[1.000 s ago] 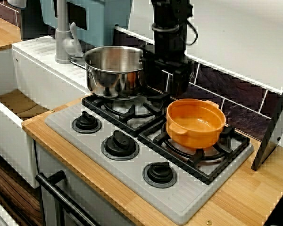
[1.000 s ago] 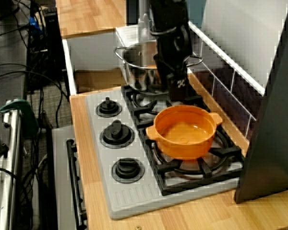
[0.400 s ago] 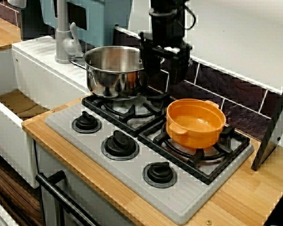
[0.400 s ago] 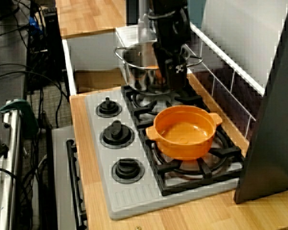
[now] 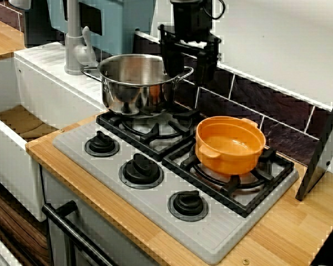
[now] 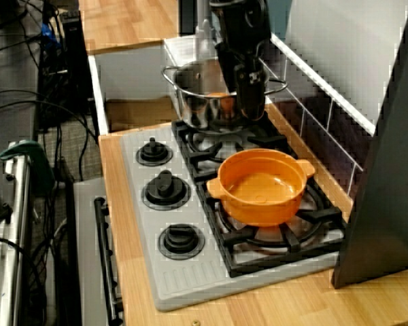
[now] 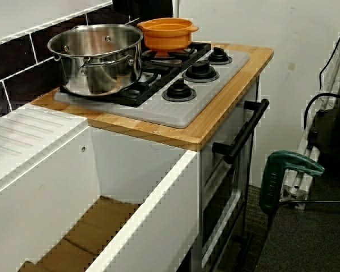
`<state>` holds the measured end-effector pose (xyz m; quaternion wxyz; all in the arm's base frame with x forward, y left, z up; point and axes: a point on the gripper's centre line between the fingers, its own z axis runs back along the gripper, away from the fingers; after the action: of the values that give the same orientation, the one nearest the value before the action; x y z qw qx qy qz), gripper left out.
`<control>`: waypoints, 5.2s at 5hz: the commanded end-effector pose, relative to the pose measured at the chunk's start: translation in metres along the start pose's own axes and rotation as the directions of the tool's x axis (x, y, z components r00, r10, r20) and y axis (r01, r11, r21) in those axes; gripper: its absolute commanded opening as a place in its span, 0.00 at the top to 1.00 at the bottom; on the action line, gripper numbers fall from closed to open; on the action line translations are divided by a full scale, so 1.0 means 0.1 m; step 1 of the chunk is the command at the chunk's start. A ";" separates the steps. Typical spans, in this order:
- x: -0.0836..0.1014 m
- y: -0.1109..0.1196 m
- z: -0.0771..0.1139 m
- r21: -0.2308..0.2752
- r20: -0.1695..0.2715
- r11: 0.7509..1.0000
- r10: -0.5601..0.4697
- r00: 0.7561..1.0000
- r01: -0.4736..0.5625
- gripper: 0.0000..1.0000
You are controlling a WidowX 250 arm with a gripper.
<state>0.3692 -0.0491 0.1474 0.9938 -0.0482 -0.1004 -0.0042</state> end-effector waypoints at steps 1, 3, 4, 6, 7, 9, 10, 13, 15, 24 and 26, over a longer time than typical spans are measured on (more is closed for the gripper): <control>-0.11 0.24 0.42 0.011 0.087 1.000 0.017 0.996 -0.018 0.00; -0.14 0.37 0.33 0.039 0.099 0.999 0.026 0.995 -0.030 0.00; -0.09 0.43 0.21 0.056 0.091 0.998 0.037 0.995 -0.042 0.00; -0.03 0.47 0.00 0.078 0.076 0.995 0.049 0.996 -0.055 0.00; -0.06 0.45 -0.07 0.083 0.072 0.995 0.044 0.996 -0.050 0.00; -0.07 0.43 -0.11 0.086 0.068 0.994 0.055 0.996 -0.060 0.00; -0.07 0.41 -0.16 0.090 0.064 0.994 0.057 0.996 -0.062 0.00; -0.09 0.29 -0.23 0.079 0.064 0.995 0.059 0.996 -0.064 0.00; -0.12 0.16 -0.23 0.074 0.064 0.996 0.049 0.997 -0.054 0.00; -0.23 -0.05 -0.20 0.052 0.010 0.999 -0.019 1.000 0.018 0.00; -0.13 0.02 -0.06 0.030 0.041 0.999 0.017 0.999 -0.018 0.00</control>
<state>0.3593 -0.0541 0.1078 0.9966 -0.0321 -0.0755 0.0028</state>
